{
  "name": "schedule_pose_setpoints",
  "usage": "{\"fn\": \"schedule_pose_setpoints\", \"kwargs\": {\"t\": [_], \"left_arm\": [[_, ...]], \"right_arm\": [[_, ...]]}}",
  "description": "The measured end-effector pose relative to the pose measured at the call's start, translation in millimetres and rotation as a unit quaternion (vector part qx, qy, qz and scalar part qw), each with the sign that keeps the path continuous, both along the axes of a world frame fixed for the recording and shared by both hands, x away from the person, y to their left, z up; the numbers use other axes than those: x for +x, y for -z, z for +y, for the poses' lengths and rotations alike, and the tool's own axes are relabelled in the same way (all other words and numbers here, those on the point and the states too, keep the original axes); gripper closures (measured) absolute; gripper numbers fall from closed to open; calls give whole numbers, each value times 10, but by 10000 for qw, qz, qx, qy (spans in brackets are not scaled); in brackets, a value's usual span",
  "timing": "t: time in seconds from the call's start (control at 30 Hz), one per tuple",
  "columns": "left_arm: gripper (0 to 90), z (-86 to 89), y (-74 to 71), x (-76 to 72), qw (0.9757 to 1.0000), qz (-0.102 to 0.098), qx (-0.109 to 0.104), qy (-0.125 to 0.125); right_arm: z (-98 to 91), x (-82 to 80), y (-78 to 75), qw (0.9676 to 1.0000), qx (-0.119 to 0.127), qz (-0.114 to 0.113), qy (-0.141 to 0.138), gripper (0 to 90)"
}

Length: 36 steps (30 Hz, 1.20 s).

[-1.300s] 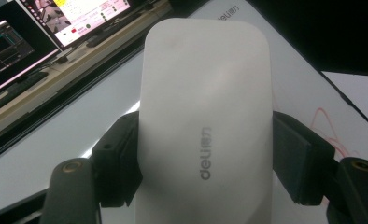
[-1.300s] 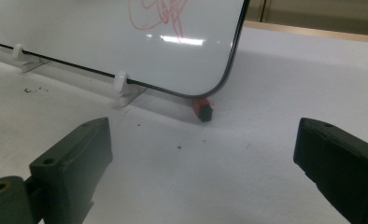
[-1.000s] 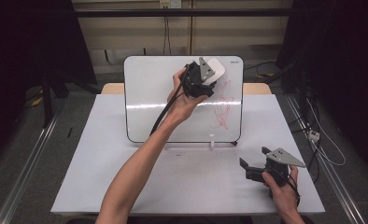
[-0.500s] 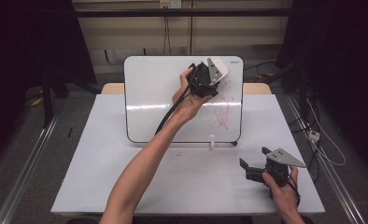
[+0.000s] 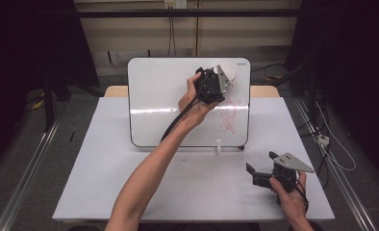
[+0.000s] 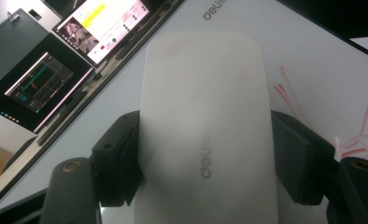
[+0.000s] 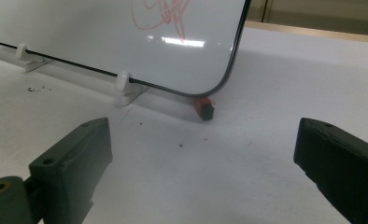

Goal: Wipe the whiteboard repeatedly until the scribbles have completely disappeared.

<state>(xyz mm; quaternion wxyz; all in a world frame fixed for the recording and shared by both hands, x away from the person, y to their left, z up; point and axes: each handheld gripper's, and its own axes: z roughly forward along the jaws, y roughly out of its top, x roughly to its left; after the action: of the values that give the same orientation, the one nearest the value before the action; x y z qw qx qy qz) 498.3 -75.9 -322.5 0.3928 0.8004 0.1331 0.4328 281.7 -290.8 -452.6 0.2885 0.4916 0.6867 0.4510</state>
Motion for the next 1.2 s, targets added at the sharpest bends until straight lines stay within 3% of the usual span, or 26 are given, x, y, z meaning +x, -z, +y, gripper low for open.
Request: {"fn": "schedule_pose_setpoints", "kwargs": {"t": [0.4,0.93,1.2], "left_arm": [[310,18,54,-3,9998,-187,-15,111],[311,-80,294,-195,9994,-262,146,198],[311,-86,364,-273,9994,-219,112,238]], "right_arm": [[-1,7,9,10000,14,40,9,45],[20,14,9,10000,-14,40,-11,45],[25,17,10,10000,-18,46,-14,45]]}}
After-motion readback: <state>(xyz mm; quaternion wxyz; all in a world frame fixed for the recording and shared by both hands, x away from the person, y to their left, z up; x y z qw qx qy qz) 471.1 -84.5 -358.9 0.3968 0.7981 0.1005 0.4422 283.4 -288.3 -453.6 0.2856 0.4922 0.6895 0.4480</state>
